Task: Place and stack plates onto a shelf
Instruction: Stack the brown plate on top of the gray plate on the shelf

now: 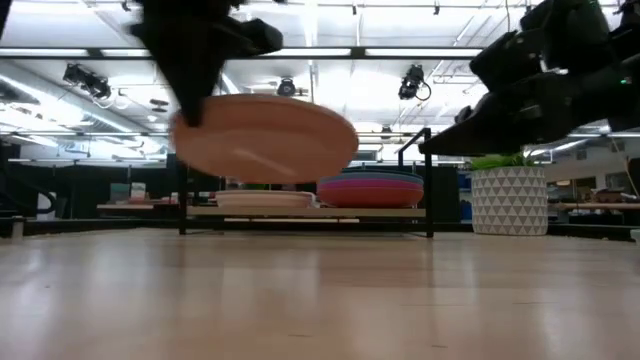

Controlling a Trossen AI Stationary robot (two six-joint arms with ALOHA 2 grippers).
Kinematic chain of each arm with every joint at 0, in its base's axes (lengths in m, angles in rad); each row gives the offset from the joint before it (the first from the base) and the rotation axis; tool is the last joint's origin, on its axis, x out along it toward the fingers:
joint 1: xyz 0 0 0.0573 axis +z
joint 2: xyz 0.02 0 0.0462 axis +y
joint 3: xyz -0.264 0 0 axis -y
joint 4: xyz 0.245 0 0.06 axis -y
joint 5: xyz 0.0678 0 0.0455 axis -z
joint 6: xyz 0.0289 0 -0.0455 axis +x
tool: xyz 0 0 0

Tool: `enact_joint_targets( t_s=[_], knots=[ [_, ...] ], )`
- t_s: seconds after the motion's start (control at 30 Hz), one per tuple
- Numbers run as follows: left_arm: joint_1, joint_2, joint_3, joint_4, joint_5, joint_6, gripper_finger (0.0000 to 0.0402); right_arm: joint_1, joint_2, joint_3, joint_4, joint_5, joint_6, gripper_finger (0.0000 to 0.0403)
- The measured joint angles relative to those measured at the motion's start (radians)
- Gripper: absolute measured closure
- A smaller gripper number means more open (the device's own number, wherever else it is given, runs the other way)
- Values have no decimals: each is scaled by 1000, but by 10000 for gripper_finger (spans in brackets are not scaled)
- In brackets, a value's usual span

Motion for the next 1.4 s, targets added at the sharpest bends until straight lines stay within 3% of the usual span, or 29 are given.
enact_joint_targets(
  t_s=[0.1,0.47,0.7,0.9,1.17,1.4],
  knots=[
    [94,-40,0,-17,-39,18,388,57,0,0,-18,35,30,316],
    [561,-110,0,14,-55,-11,386,287,0,0,-138,345,230,316],
    [771,-97,0,167,-43,53,385,386,0,0,-152,477,288,316],
    [830,-21,0,127,-3,66,384,425,0,0,-171,517,313,316],
    [801,27,0,115,-3,95,380,434,0,0,-175,552,291,316],
    [787,28,0,118,-15,104,325,423,0,0,-157,555,242,316]
  ],
)
